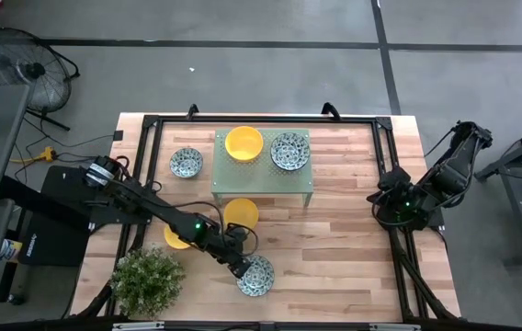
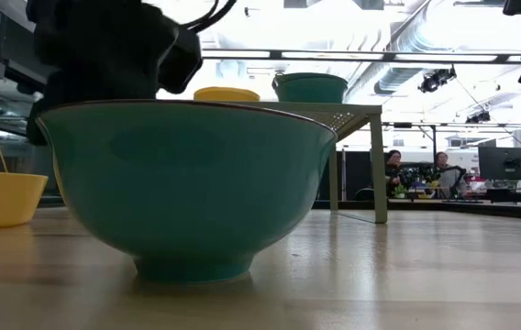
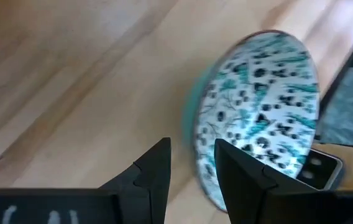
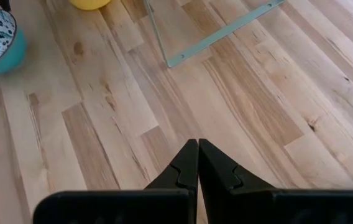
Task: Pick & Place Mini bowls
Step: Stack the blue bowl on top of the blue bowls on the shelf
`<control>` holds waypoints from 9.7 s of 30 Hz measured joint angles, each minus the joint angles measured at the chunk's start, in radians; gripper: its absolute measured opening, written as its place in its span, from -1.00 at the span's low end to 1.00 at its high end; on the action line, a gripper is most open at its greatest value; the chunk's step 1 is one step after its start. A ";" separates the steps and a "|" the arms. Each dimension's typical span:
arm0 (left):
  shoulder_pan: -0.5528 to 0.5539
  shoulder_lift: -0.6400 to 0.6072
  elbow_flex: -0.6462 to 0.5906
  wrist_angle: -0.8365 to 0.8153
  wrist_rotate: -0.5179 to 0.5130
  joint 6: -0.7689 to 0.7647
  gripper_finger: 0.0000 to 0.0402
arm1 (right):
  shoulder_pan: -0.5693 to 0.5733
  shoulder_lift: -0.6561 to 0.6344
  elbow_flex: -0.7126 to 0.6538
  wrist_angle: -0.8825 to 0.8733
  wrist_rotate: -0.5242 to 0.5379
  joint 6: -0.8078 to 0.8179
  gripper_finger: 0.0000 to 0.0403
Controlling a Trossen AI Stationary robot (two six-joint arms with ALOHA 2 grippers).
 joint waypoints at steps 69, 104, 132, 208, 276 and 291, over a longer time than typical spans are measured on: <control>0.145 0.093 0.165 0.018 -0.036 0.334 -1.00 | -0.207 0.742 0.126 0.909 -0.445 -1.603 -0.25; 0.158 0.105 0.163 -0.024 0.012 0.377 -1.00 | -0.278 1.067 0.406 0.901 -0.499 -2.094 -0.28; 0.159 0.105 0.163 0.042 0.062 0.501 -1.00 | -0.324 1.083 0.408 0.906 -0.626 -2.220 -0.77; 0.201 -0.442 0.167 -0.095 -0.374 1.256 -0.59 | -0.262 0.626 0.406 0.500 -0.180 -1.501 -1.00; 0.196 -1.260 -0.588 0.304 -0.271 1.388 -0.59 | -0.780 0.887 0.719 0.390 -0.165 -1.552 -1.00; 0.196 -1.260 -0.588 0.304 -0.243 1.388 -0.59 | -0.780 0.887 0.719 0.380 -0.191 -1.549 -0.86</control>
